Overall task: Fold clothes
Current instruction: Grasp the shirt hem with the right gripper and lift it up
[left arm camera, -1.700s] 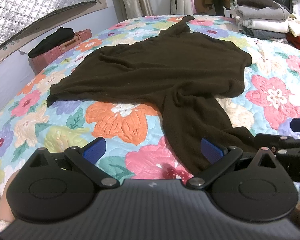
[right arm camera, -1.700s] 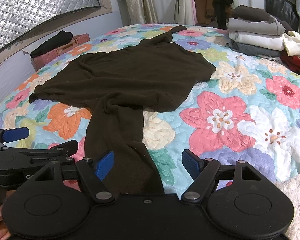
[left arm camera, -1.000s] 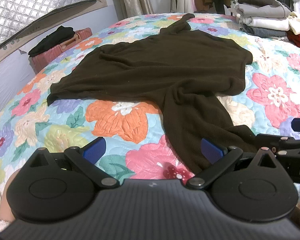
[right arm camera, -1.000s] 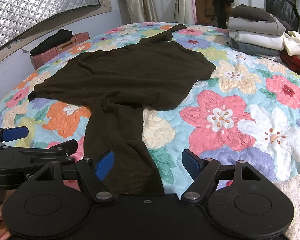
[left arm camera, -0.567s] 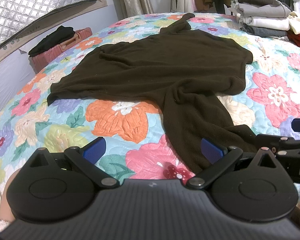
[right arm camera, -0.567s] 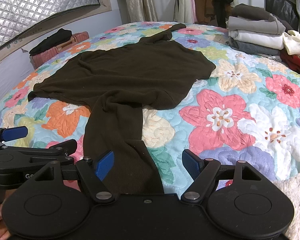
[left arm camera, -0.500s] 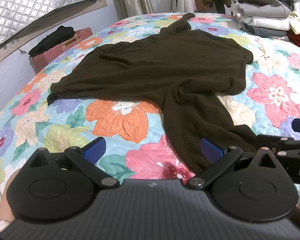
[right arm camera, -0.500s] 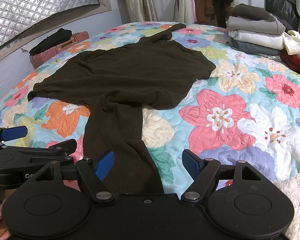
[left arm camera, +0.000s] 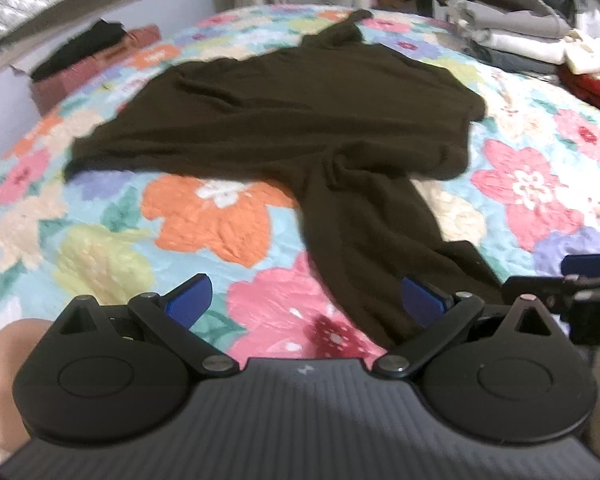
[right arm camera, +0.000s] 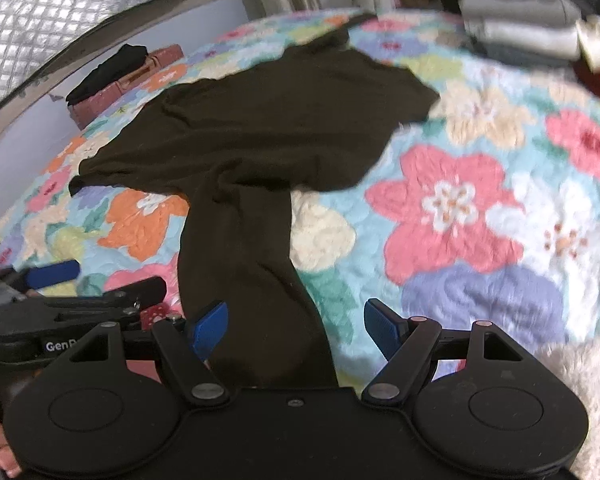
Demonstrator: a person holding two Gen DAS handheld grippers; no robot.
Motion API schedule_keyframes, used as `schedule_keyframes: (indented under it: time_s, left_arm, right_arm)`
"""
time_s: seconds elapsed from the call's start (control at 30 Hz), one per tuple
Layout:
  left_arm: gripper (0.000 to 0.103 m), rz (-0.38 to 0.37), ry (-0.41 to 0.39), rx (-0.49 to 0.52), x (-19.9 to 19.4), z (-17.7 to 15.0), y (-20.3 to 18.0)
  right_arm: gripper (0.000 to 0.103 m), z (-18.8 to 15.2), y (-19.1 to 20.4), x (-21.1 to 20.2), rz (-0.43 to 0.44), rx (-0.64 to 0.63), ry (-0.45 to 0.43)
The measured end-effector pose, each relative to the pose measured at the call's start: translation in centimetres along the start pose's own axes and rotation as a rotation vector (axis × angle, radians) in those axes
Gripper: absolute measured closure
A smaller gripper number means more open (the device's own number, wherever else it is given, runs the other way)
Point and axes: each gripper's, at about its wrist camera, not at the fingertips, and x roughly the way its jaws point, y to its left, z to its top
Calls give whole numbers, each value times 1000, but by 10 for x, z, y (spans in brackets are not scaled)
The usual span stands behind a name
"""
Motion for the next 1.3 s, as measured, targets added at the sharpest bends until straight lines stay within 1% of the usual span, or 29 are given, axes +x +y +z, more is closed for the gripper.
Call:
schedule_keyframes:
  time_s: [0.03,0.1,0.17,0.23,0.3,0.37,0.43,0.47,0.5,0.53,0.57,0.6,0.63,0.77,0.87,1.0,1.03,1.17,1.23,1.3]
  left_arm:
    - [3,-24,3,2,0,1,0]
    - [3,-66,2,14,0,1,-2]
    - [3,-96,-10,32,-1,1,-7]
    - [3,-110,-13,48,-1,1,-11]
    - [3,-110,-9,53,0,1,-11]
    - [3,-126,-5,37,0,3,-8]
    - [3,-145,-8,14,-1,5,-3]
    - [4,-152,-17,3,-2,5,0]
    - [7,-149,-29,-3,-3,4,2]
    - [7,-135,-44,3,-5,5,3]
    - [7,-127,-53,13,-8,5,3]
    - [7,-132,-61,19,-10,6,3]
    - [8,-147,-73,21,-13,8,5]
    - [7,-189,-121,75,-24,22,9]
    - [7,-238,-161,91,-30,41,18]
    - [7,-309,-208,46,-25,77,34]
    - [7,-309,-212,44,-19,89,36]
    - [6,-296,-221,86,8,140,37]
    - [5,-294,-226,72,27,171,42]
    - [5,-264,-229,29,54,197,49]
  right_arm:
    - [24,2,-5,-1,17,20,16]
    - [23,3,-16,0,32,61,79]
    - [23,-1,-24,9,24,85,172]
    - [23,-8,-30,18,13,102,252]
    - [24,-13,-19,26,39,42,303]
    - [24,-19,-7,33,65,-20,352]
    - [24,-26,11,45,70,-118,404]
    - [24,-29,18,46,63,-154,400]
    - [31,-32,24,47,54,-188,395]
    - [40,-33,28,45,58,-201,367]
    - [74,-31,25,42,81,-183,340]
    - [91,-28,23,39,105,-163,313]
    - [91,-25,18,35,127,-131,276]
    - [91,1,6,1,178,-100,30]
    - [91,32,6,-17,182,-127,-87]
    - [91,83,17,-23,229,-201,-173]
    - [91,97,19,-22,243,-220,-192]
    - [91,155,39,-24,251,-299,-285]
    - [91,190,43,-21,249,-316,-318]
    - [91,222,53,-14,239,-330,-355]
